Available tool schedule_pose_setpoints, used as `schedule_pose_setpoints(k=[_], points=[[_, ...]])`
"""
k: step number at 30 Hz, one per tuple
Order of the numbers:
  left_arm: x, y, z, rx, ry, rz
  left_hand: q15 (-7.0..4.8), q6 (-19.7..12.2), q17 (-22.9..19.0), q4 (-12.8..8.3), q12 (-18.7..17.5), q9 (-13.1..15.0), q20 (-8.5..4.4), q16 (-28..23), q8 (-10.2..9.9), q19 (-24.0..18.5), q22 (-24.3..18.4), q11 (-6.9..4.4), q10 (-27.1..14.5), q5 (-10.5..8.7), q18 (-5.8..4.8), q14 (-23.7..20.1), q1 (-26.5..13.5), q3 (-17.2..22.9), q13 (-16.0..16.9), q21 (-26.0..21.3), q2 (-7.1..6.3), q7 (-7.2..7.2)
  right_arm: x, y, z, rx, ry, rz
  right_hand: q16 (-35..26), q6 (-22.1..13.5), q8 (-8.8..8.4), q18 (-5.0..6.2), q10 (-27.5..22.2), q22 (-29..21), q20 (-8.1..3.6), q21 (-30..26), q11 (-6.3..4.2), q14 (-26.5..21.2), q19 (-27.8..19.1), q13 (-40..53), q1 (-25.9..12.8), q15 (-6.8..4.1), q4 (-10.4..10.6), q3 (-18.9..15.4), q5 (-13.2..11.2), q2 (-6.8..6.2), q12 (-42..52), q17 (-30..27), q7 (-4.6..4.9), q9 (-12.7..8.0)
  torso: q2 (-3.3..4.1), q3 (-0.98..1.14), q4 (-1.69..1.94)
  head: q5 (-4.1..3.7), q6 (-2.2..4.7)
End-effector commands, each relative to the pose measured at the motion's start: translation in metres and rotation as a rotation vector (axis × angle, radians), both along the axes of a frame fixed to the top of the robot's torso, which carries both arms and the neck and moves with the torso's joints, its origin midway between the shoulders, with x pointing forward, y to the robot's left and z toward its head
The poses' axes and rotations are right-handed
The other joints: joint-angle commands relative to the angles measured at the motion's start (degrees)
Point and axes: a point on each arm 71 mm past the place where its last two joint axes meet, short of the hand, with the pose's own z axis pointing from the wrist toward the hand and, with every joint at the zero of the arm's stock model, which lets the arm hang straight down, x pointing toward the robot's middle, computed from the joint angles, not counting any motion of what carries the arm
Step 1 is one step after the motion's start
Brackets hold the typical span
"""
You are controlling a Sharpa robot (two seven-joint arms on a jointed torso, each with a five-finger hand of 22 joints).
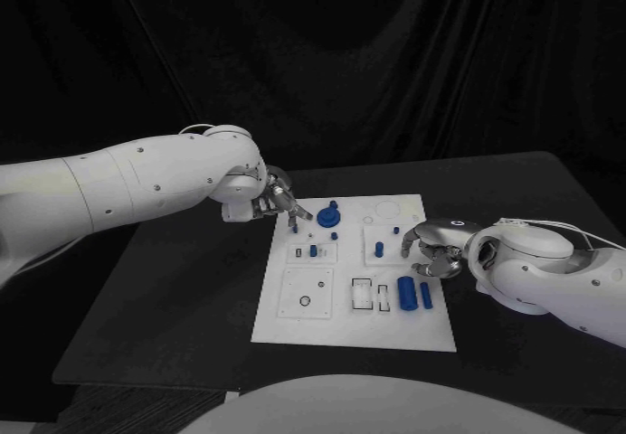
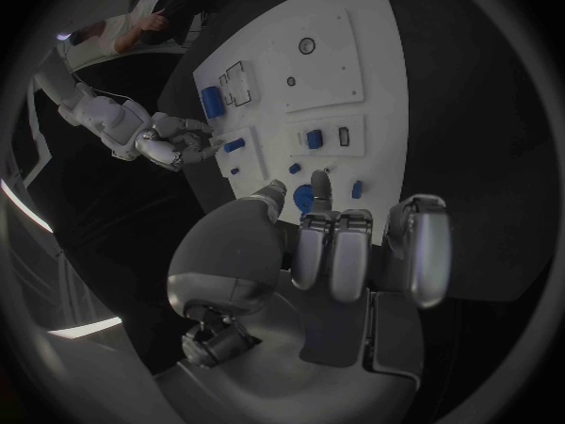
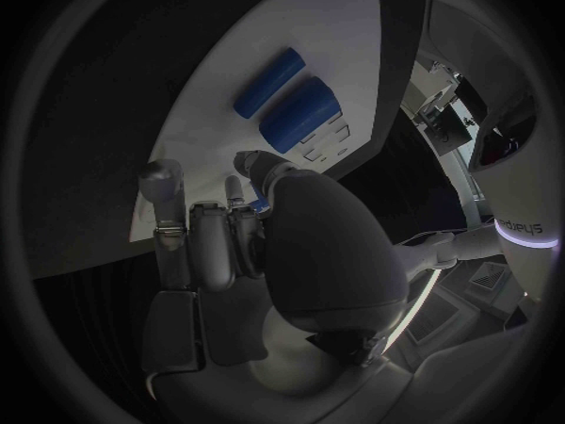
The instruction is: Assemble the parts on the task board
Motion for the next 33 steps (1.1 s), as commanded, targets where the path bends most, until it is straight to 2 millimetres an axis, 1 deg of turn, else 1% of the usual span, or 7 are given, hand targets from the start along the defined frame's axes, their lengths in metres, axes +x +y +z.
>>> schedule_pose_setpoints(k=[1, 7, 11, 13, 20, 25, 33], points=[[0.001, -0.004, 0.011, -0.092, -0.057, -0.046, -0.38, -0.74, 15.15, -1.32, 1.41, 1.49, -0.45, 0.58, 0.99, 2.56, 13.68, -0.33, 6.19, 1.7, 0.9, 6.75, 3.98, -0.1, 15.18, 2.19, 0.64, -0.92, -0.001, 0.0, 0.004, 0.047, -0.042, 0.005, -0.73, 0.58, 0.99, 1.14, -0.58, 5.37, 0.12, -0.62, 0.51, 0.24, -0.08, 9.41, -0.49, 0.08, -0.15, 0.96, 1.61, 0.59, -0.71, 9.16, 0.6, -0.56, 0.0, 0.09, -0.08, 0.37, 0.0], [0.006, 0.006, 0.016, -0.12, -0.068, -0.055, -0.55, -2.3, 15.15, -4.11, 1.41, 1.35, -0.71, 0.58, -0.17, 3.37, 14.15, -0.51, 6.19, 7.52, 0.53, 6.75, 10.39, 2.31, 15.18, 3.72, 0.85, -0.98, -0.004, -0.002, 0.01, 0.104, -0.087, 0.02, -0.28, 0.82, 1.2, 1.0, -0.19, 5.59, 0.14, 0.25, 0.42, 0.54, 0.36, 9.61, -0.76, 0.05, -0.1, 0.8, 1.41, 0.45, -0.48, 9.46, 0.48, -0.57, 0.09, 0.14, -0.02, 0.69, 0.0], [0.013, 0.016, 0.013, -0.12, -0.084, -0.017, -0.08, -4.24, 15.15, -4.25, 1.41, -0.63, -0.42, 0.58, -2.6, 3.41, 14.18, 0.15, 6.19, 8.48, 0.48, 6.75, 11.5, 3.06, 15.18, 3.9, 0.56, -0.07, -0.007, -0.002, 0.016, 0.16, -0.134, 0.038, 0.55, 1.29, 1.68, 0.72, 0.97, 6.0, 0.07, 2.08, 0.13, 1.15, 1.47, 10.17, -1.54, -0.17, 0.23, 0.2, -0.39, 0.28, 0.18, 9.97, 0.14, -0.68, 0.16, 0.02, 0.18, 0.51, 0.0], [0.016, 0.021, 0.01, -0.116, -0.091, 0.003, 0.07, -4.38, 15.15, -4.01, 1.41, -0.97, -0.3, 0.58, -2.9, 3.42, 14.19, 0.32, 6.19, 8.2, 0.48, 6.75, 11.37, 2.97, 15.18, 3.93, 0.46, 0.11, -0.008, -0.002, 0.019, 0.182, -0.154, 0.046, 0.81, 1.47, 1.87, 0.62, 1.3, 6.12, 0.01, 2.63, 0.03, 1.35, 1.85, 10.32, -1.84, -0.25, 0.4, -0.11, -1.52, 0.2, 0.37, 10.13, 0.02, -0.75, 0.23, -0.09, 0.28, 0.38, 0.0], [0.026, 0.03, -0.01, -0.052, -0.095, 0.04, 1.01, -4.54, 15.15, 0.29, 1.41, -2.5, 0.63, 0.58, -3.9, 3.4, 14.19, 1.31, 6.19, 1.28, 0.47, 6.75, 7.25, -0.22, 15.18, 4.05, -0.26, 1.14, -0.012, -0.001, 0.028, 0.27, -0.238, 0.083, 2.69, 3.24, 3.09, -0.31, 3.94, 7.32, -0.39, 7.49, -0.63, 2.79, 4.96, 11.71, -4.09, -0.77, 2.73, -3.05, -11.27, -0.07, 1.74, 11.41, -0.76, -1.06, 0.36, -0.16, 0.2, 0.59, 0.0], [0.03, 0.03, -0.025, -0.014, -0.076, 0.06, 1.19, -3.91, 15.15, 2.31, 1.41, -3.16, 0.91, 0.58, -3.95, 3.38, 14.19, 1.47, 6.19, -0.24, 0.48, 6.75, 5.29, -2.19, 15.18, 4.09, -0.66, 1.22, -0.013, -0.001, 0.032, 0.299, -0.268, 0.095, 4.04, 4.28, 3.44, -1.01, 5.82, 8.24, -0.89, 11.11, -1.13, 3.83, 7.3, 12.77, -6.23, -1.27, 5.4, -6.09, -17.61, -0.67, 2.6, 12.43, -1.3, -1.61, 0.54, -0.34, 0.47, 0.29, 0.0], [0.035, 0.025, -0.043, 0.022, -0.056, 0.076, 0.6, 0.2, 15.15, 4.01, 1.41, -2.37, 0.53, 0.58, -1.41, 3.33, 14.18, 0.65, 6.19, -1.15, 0.51, 6.75, 1.4, -5.75, 15.18, 4.11, -0.6, 0.12, -0.015, -0.003, 0.034, 0.317, -0.287, 0.1, 4.01, 4.64, 3.45, -1.04, 5.84, 8.26, -1.11, 11.19, -1.34, 3.87, 7.55, 12.72, -7.99, -1.47, 7.92, -8.42, -19.72, -0.63, 2.59, 12.38, -1.56, -2.14, 0.91, -0.5, 0.64, 0.07, 0.0]])
